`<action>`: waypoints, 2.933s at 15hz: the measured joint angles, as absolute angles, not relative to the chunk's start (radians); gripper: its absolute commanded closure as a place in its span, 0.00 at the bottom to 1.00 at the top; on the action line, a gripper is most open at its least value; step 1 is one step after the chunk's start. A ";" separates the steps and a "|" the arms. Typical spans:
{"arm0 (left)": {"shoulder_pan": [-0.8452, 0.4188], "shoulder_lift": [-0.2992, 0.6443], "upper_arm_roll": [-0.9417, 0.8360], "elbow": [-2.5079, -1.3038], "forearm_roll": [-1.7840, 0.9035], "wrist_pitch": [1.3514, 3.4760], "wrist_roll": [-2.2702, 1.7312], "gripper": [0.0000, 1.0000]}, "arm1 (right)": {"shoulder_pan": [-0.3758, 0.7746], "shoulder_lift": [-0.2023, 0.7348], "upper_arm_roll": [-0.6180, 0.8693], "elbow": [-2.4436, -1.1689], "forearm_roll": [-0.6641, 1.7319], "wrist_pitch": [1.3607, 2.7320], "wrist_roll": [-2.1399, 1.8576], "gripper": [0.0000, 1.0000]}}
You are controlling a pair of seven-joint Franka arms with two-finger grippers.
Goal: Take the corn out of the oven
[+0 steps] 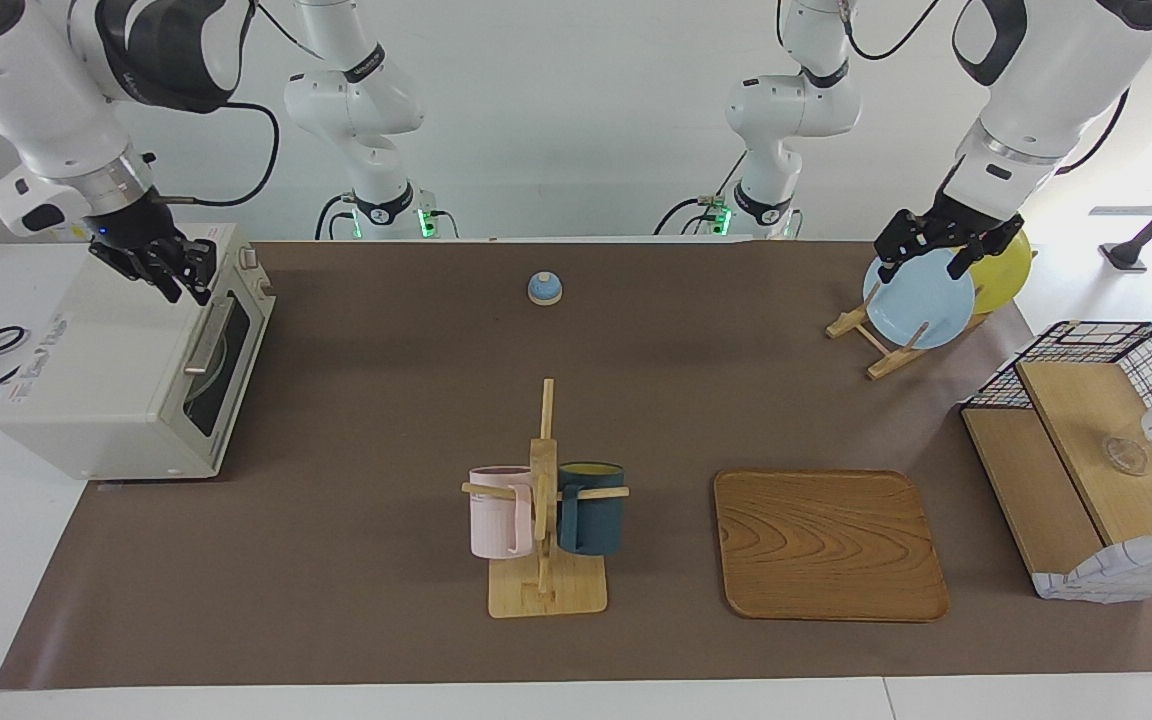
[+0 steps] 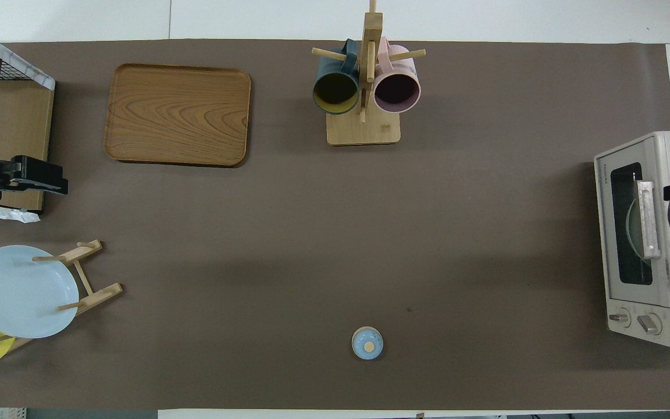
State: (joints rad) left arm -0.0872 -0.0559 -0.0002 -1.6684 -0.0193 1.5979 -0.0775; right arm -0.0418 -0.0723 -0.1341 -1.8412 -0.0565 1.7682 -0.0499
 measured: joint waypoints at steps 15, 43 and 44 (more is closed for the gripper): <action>-0.087 -0.056 0.000 -1.668 -0.019 1.598 -0.077 0.00 | -0.038 -0.045 -0.129 -2.001 -0.183 1.878 -0.050 1.00; -0.087 -0.056 0.000 -1.668 -0.019 1.598 -0.077 0.00 | 0.066 -0.003 -0.092 -2.162 -0.030 2.117 -0.044 1.00; -0.087 -0.056 0.000 -1.668 -0.019 1.598 -0.077 0.00 | 0.069 0.002 -0.091 -2.172 -0.028 2.141 -0.044 1.00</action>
State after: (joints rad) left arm -0.0872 -0.0560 -0.0003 -1.6684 -0.0193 1.5979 -0.0775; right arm 0.0689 0.0023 -0.0908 -2.1718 -0.0278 2.1411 -0.0438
